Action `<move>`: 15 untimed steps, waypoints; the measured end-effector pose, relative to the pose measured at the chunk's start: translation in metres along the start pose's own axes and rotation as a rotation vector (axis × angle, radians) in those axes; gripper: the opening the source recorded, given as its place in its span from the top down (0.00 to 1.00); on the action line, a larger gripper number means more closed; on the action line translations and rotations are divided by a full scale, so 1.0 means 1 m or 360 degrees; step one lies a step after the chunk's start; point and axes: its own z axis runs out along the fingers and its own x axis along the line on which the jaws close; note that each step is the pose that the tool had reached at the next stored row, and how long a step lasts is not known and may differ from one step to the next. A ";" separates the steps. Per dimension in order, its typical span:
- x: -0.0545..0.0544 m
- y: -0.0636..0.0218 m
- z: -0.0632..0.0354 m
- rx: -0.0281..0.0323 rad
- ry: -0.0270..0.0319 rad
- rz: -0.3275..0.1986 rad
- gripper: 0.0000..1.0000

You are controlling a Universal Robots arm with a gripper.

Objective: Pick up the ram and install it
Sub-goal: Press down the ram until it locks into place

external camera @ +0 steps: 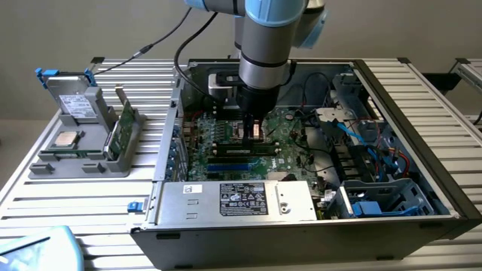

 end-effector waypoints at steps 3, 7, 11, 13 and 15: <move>0.000 0.0000 0.0020 0.00007 -0.00013 0.0000 0.89; 0.000 0.0010 -0.0117 0.00009 -0.00020 0.0000 0.89; 0.000 0.0017 -0.0289 0.00007 -0.00019 -0.0003 0.89; 0.000 0.0016 -0.0297 0.00009 -0.00027 -0.0006 0.89; 0.000 0.0016 -0.0297 0.00008 -0.00026 -0.0008 0.89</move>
